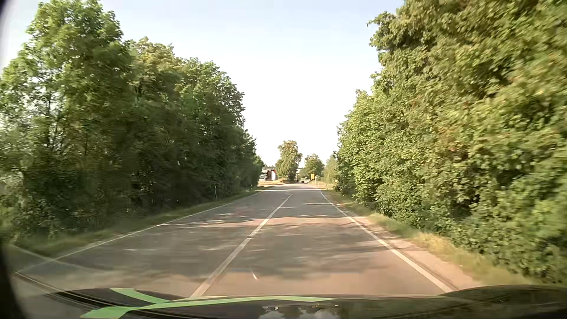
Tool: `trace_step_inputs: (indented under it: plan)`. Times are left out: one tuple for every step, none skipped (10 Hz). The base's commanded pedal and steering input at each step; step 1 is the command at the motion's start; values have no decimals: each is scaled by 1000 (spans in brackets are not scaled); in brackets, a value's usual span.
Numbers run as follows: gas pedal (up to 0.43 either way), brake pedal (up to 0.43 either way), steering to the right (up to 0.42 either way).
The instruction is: Follow the waypoints while adhering to traffic rules and regulations
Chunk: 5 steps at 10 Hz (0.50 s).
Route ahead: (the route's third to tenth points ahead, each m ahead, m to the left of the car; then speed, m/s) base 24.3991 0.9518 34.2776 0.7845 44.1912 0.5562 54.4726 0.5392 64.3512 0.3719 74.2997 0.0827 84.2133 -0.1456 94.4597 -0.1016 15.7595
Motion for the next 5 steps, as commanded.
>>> trace_step_inputs:
  plan:
    - [67, 0, 4]
    - [67, 0, 4]
    - [79, 0, 4]
    - [79, 0, 4]
    - [79, 0, 4]
